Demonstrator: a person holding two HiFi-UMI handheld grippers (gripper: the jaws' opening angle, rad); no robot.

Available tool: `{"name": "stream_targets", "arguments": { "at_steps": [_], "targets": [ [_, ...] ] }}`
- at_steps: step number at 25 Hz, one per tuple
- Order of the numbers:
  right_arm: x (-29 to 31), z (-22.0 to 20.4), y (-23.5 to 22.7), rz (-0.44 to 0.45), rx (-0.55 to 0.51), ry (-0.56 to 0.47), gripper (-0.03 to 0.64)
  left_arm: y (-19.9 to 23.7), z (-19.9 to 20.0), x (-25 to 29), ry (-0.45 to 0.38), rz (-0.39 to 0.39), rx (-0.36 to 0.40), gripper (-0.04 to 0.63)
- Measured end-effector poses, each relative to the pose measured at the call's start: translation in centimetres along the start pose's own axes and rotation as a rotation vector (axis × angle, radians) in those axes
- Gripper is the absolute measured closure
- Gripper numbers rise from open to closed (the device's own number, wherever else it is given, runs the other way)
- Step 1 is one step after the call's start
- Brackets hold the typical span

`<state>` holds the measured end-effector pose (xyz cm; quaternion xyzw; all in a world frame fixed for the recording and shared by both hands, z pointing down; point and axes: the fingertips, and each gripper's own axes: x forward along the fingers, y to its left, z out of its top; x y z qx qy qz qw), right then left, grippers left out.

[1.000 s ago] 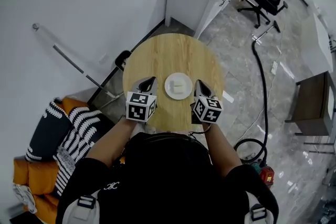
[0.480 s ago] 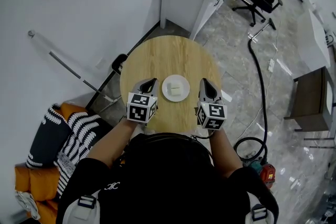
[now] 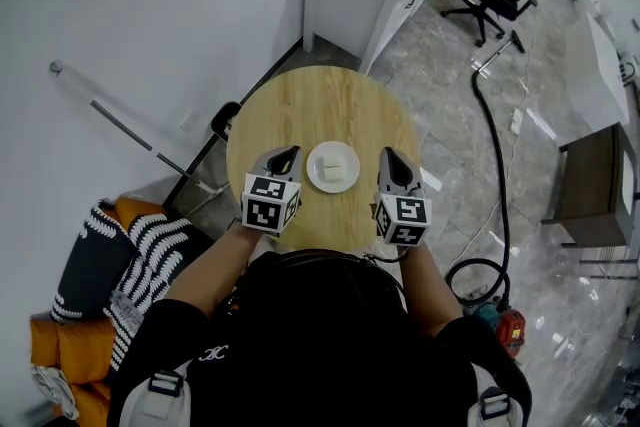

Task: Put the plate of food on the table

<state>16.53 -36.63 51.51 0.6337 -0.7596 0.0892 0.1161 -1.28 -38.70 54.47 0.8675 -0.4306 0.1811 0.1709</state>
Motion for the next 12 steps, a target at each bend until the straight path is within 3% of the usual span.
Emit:
{"name": "stream_targets", "arguments": {
  "at_steps": [12],
  "targets": [
    [-0.28,-0.08,-0.09,0.03,0.012,-0.008,0.611,-0.54,-0.23,-0.04,0.008,-0.002,0.007,0.588]
  ]
}}
